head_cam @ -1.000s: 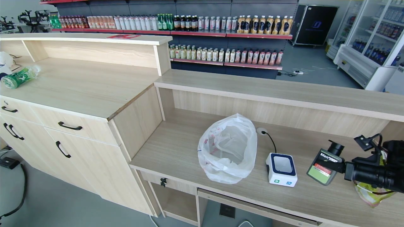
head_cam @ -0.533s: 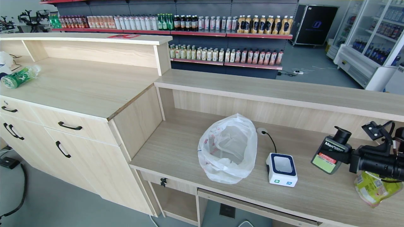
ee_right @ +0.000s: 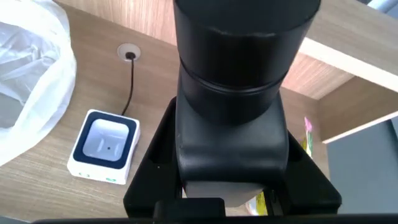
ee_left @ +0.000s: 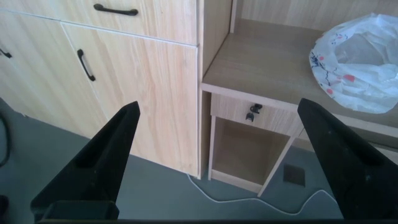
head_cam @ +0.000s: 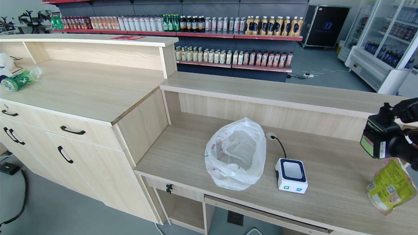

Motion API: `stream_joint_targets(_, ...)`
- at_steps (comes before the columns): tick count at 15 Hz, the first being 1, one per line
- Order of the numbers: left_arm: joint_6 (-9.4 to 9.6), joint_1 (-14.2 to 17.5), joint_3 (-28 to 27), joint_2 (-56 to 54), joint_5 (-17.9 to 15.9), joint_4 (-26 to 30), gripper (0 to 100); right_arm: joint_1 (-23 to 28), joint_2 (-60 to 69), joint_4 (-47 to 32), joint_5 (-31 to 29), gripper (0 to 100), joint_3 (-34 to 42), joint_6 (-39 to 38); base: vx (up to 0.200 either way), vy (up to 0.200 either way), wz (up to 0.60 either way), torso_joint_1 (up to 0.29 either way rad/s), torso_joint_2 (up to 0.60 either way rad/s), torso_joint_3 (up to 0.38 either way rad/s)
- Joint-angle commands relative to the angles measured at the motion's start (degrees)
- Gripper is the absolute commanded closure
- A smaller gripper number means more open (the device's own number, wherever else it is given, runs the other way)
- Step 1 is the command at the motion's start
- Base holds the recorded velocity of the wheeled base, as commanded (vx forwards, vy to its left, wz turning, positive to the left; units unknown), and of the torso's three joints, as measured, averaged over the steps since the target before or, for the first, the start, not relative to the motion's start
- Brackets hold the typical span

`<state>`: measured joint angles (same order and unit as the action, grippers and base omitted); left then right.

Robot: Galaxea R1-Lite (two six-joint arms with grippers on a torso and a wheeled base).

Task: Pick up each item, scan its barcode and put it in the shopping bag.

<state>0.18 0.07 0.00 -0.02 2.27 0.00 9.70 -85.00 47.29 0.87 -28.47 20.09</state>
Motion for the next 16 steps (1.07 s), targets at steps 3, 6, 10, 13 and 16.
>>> stream_joint_targets(3, -0.01, 0.01, 0.0, 0.02, 0.02, 0.0, 0, -2.58, 1.86, 2.11, 0.54, 100, 0.43, 0.74, 0.0, 0.0, 0.4, 0.005, 0.0, 0.002)
stream_joint_targets(6, -0.01, 0.01, 0.0, 0.02, 0.02, 0.0, 0, -8.03, 1.16, 4.83, 0.63, 100, -0.1, -1.63, 0.0, 0.0, 0.6, 0.001, 0.0, 0.002)
stream_joint_targets(10, -0.01, 0.01, 0.0, 0.02, 0.02, 0.0, 0, -8.82, -6.58, 7.73, 6.08, 100, -1.07, -5.68, 0.0, 0.0, 0.0, 0.0, 0.0, 0.0)
stream_joint_targets(13, -0.01, 0.01, 0.0, 0.02, 0.02, 0.0, 0, -7.33, -18.88, 16.78, 15.83, 100, -1.86, -9.02, 0.0, 0.0, 0.0, 0.0, 0.0, 0.0)
stream_joint_targets(16, -0.01, 0.01, 0.0, 0.02, 0.02, 0.0, 0, -7.33, -27.67, 26.72, 21.63, 100, -2.82, -8.93, 0.0, 0.0, 0.0, 0.0, 0.0, 0.0)
